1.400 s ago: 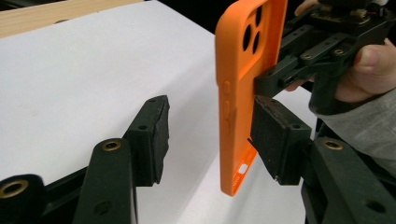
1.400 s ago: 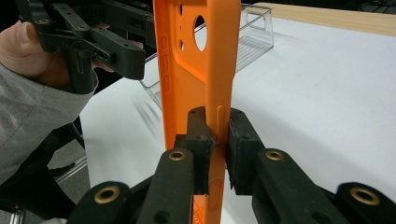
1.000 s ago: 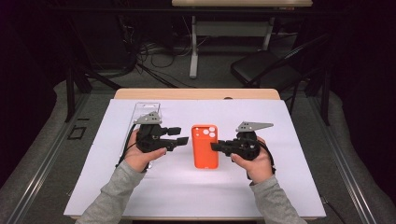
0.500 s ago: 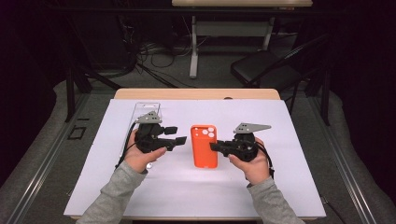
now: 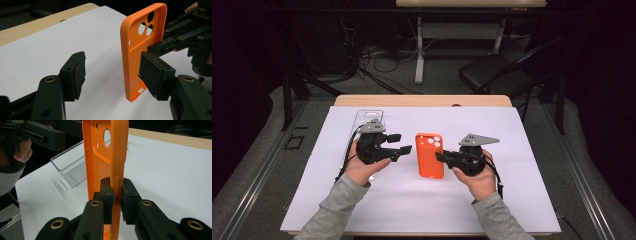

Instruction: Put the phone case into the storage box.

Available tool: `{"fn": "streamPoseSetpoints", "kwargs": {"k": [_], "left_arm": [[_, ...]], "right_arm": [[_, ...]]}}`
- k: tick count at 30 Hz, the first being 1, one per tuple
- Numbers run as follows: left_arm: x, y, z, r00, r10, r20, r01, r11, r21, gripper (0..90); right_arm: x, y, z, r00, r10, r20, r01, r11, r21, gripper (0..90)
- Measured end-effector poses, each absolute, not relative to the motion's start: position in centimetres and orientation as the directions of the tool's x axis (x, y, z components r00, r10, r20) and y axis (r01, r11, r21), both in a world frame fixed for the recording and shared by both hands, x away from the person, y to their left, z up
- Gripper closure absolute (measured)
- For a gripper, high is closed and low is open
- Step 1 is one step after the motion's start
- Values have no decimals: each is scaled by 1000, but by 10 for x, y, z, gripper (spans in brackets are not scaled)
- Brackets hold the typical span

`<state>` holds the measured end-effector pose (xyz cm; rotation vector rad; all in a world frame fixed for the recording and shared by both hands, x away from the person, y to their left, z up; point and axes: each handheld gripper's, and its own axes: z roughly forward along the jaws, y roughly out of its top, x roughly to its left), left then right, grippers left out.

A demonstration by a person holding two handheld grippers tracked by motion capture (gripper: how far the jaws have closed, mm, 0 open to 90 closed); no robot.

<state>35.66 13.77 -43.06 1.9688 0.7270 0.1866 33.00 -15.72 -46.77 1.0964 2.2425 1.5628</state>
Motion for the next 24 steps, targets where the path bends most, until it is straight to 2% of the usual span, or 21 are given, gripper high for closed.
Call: {"fn": "streamPoseSetpoints", "kwargs": {"k": [24], "left_arm": [[347, 131, -426, 799, 601, -27, 313, -378, 871, 395]], "right_arm": [[323, -142, -477, -656, 684, 319, 516, 98, 851, 812]]}}
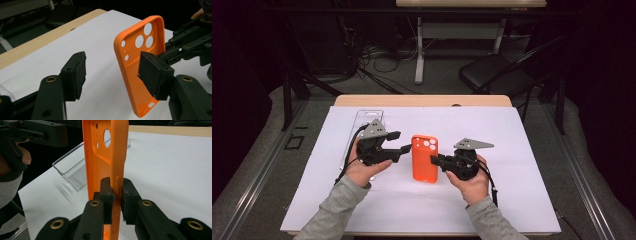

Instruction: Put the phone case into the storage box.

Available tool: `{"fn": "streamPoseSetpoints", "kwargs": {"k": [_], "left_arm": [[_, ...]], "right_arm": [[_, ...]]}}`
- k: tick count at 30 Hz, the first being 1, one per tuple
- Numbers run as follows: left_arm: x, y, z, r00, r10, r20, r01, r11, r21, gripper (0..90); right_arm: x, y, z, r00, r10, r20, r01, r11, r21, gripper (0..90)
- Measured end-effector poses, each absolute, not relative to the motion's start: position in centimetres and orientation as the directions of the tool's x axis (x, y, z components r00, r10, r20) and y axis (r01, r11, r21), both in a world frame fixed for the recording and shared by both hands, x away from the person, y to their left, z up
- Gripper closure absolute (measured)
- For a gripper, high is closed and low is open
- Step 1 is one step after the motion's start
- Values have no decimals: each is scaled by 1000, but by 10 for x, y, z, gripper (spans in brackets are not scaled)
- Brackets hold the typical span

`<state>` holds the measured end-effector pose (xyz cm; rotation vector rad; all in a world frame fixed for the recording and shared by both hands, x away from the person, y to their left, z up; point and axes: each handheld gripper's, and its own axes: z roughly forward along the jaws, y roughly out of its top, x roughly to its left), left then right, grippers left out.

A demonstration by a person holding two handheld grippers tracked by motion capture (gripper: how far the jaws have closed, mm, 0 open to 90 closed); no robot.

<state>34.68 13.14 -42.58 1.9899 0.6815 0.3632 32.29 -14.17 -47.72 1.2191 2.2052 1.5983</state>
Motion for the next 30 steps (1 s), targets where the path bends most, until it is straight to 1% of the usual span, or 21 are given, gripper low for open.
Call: {"fn": "streamPoseSetpoints", "kwargs": {"k": [4, 21, 25, 30], "left_arm": [[344, 128, -426, 799, 602, 5, 292, -396, 871, 426], [342, 123, -430, 799, 601, 16, 299, -420, 857, 542], [342, 123, -431, 799, 600, 26, 296, -431, 853, 589], [340, 121, -430, 795, 604, 59, 280, -452, 847, 611]], "right_arm": [[322, -139, -478, -654, 683, 325, 519, 94, 850, 811], [317, -127, -482, -672, 674, 306, 518, 134, 845, 812], [317, -126, -482, -674, 673, 306, 519, 136, 844, 812], [317, -125, -483, -677, 672, 301, 521, 149, 841, 811]]}}
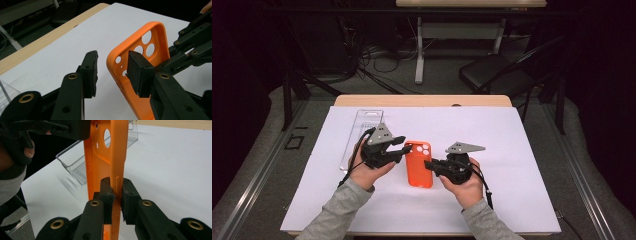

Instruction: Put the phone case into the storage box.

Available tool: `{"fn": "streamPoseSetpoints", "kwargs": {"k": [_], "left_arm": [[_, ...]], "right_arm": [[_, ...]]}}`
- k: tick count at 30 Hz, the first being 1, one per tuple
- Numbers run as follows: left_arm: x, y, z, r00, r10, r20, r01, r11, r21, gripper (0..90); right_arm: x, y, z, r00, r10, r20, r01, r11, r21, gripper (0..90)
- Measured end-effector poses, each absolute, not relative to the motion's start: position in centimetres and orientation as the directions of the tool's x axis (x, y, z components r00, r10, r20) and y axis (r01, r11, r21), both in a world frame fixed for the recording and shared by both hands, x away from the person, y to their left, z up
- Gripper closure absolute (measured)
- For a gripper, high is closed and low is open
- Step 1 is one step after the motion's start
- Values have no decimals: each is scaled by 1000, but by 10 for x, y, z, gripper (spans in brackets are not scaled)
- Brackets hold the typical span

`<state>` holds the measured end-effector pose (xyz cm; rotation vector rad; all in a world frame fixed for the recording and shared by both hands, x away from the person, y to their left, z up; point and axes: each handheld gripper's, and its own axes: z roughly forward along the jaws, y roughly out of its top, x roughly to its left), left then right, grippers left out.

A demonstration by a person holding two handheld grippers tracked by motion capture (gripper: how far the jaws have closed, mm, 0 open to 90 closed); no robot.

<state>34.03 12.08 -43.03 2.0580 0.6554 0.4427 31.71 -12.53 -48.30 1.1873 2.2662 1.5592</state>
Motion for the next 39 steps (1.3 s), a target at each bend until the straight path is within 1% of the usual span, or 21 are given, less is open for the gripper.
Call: {"fn": "streamPoseSetpoints", "kwargs": {"k": [5, 11, 18, 29, 39], "left_arm": [[339, 118, -430, 793, 603, 89, 265, -473, 841, 624], [335, 114, -431, 787, 598, 155, 236, -523, 819, 653], [333, 111, -432, 779, 594, 203, 218, -560, 799, 686], [333, 109, -433, 786, 576, 226, 206, -589, 782, 753], [334, 110, -433, 790, 566, 236, 203, -605, 770, 794]], "right_arm": [[317, -124, -484, -678, 672, 299, 522, 153, 839, 811], [317, -124, -484, -679, 671, 296, 524, 161, 836, 811], [317, -123, -484, -679, 672, 297, 533, 172, 829, 811], [317, -121, -486, -682, 667, 298, 536, 180, 825, 811], [318, -122, -486, -682, 668, 297, 539, 186, 821, 811]]}}
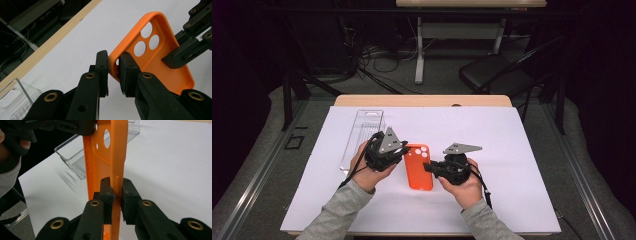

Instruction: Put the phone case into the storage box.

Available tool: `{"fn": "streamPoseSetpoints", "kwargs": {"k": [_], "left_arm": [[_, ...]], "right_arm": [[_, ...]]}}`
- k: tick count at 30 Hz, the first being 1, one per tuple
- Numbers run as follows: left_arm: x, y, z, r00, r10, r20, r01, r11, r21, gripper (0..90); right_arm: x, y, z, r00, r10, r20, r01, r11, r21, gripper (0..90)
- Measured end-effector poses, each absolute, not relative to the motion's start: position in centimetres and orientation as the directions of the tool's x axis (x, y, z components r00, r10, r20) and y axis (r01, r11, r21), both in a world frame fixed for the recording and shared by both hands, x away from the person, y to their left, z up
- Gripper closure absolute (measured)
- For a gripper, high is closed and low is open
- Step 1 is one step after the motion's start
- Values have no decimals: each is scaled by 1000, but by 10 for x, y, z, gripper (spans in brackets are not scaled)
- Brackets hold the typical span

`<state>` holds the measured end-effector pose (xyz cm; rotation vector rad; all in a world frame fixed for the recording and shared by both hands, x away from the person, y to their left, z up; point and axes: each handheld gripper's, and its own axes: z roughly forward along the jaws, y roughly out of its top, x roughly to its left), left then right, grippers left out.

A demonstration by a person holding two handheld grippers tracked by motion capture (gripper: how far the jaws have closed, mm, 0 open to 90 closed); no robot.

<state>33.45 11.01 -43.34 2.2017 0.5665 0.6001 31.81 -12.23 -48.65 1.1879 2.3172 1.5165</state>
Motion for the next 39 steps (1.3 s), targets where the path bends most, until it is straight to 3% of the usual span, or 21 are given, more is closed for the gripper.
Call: {"fn": "streamPoseSetpoints", "kwargs": {"k": [39], "left_arm": [[337, 114, -432, 811, 535, 236, 184, -616, 766, 811]], "right_arm": [[320, -123, -488, -691, 653, 311, 541, 182, 821, 804]]}}
